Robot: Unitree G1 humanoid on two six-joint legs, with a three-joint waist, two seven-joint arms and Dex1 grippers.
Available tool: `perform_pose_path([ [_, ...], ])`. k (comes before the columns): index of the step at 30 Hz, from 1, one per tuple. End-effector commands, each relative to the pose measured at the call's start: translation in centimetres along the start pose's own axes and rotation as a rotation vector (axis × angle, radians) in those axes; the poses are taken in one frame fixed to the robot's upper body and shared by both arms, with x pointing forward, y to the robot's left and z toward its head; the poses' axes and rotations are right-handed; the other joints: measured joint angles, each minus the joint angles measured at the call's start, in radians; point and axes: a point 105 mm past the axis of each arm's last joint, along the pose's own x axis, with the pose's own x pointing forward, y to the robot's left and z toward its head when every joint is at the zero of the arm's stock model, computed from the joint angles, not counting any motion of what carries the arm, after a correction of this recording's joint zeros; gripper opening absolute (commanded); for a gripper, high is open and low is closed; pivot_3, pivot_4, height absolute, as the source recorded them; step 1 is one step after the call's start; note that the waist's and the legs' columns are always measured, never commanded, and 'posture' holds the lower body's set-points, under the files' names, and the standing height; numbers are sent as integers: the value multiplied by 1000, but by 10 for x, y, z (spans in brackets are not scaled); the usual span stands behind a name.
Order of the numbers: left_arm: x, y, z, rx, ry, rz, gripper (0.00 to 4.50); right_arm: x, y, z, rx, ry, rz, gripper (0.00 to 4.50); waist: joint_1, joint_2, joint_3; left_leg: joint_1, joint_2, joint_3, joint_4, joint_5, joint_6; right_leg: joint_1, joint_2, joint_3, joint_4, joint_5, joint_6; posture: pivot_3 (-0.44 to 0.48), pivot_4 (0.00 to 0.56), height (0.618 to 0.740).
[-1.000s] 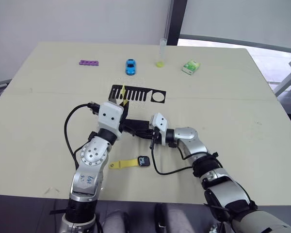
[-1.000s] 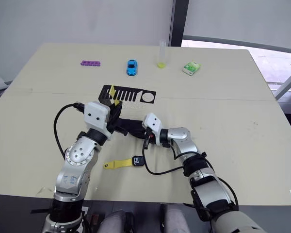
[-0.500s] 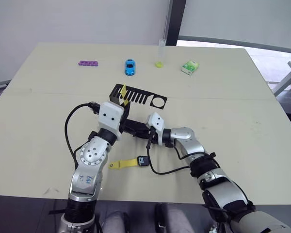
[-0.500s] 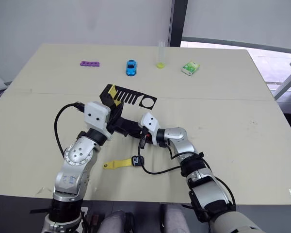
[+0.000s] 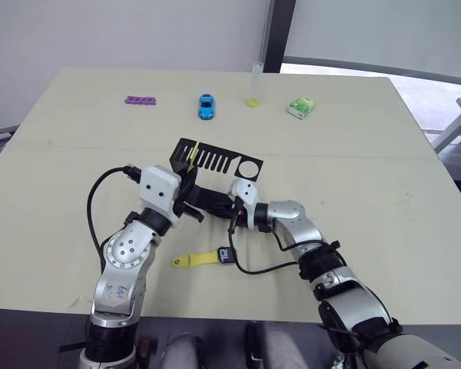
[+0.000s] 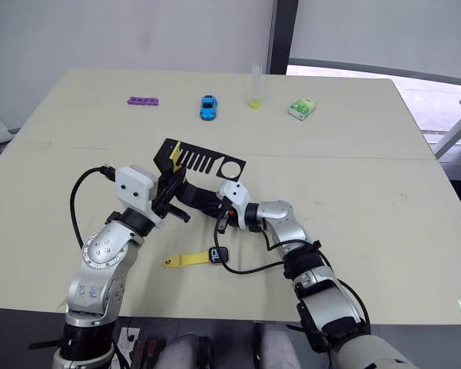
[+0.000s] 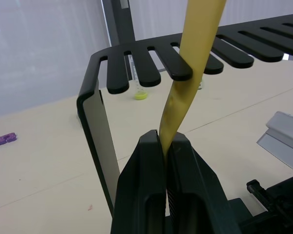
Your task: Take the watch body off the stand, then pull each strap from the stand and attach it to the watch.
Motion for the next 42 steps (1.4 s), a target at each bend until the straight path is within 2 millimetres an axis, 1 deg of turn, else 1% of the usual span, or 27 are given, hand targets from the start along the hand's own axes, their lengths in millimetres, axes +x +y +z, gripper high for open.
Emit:
perform_pose_path([
  [1,-3,-5,11,-8,-45,-28,52,-4,6,-35,103,100,-20,0,0,0,0,0,0,0,0,0,0,0,0,0,0,0,0,0,150,740],
  [4,-5,-7,8,-17,-35,-36,52,-4,6,-35,109,97,-27,0,0,0,0,0,0,0,0,0,0,0,0,0,0,0,0,0,150,740],
  [9,-4,-5,10,-18,-39,-37,52,-4,4,-38,141,110,-50,0,1,0,0,0,0,0,0,0,0,0,0,0,0,0,0,0,150,740],
  [15,-6,12,9,9,-29,-25,52,-2,2,-40,172,121,-81,0,0,0,0,0,0,0,-1,0,0,0,0,0,0,0,0,0,150,740],
  [18,-10,8,12,6,-37,-83,52,-1,3,-41,176,123,-81,0,1,0,0,0,0,0,-1,0,0,0,0,0,-1,0,0,0,150,740],
  [21,-20,5,16,8,-47,-135,52,0,4,-40,176,114,-78,0,0,0,0,0,0,-1,-1,0,0,0,0,0,-1,0,0,0,150,740],
  [25,-38,6,21,-1,-61,-176,52,0,3,-29,152,55,-78,0,0,0,0,0,0,-1,-1,0,0,0,0,-1,-1,0,0,0,150,740],
  [30,-70,8,30,-109,-91,-269,52,-6,2,9,87,-125,-50,0,0,1,0,-1,0,-1,-2,-1,0,0,-1,-1,-3,0,0,0,150,740],
  [32,-82,11,32,-156,-82,-326,52,-13,2,24,46,-184,-32,0,0,1,0,-2,0,-2,-2,-1,0,0,-1,-1,-4,0,0,0,150,740],
  [34,-94,16,32,-191,-34,-396,52,-27,1,39,-6,-236,-26,0,0,2,1,-3,0,-2,-2,-2,0,-1,-1,-2,-4,0,0,0,150,740],
  [36,-101,22,32,-206,9,-440,52,-44,-1,48,-35,-263,-30,0,2,4,2,-4,0,-2,-2,-2,1,-2,-1,-2,-5,0,0,0,150,740],
  [38,-105,27,33,-215,30,-466,52,-60,0,53,-56,-274,-30,0,2,4,2,-4,0,-2,-2,-3,1,-2,-2,-2,-6,0,0,0,150,740],
  [41,-113,31,33,-236,78,-530,52,-102,10,56,-81,-284,-25,0,5,4,2,-4,-1,-3,-4,-4,1,-1,-2,-2,-7,0,0,0,150,740],
  [42,-115,31,32,-239,92,-547,52,-112,12,55,-78,-285,-34,0,7,4,2,-5,-1,-4,-5,-4,1,-1,-2,-4,-9,0,0,0,150,740],
])
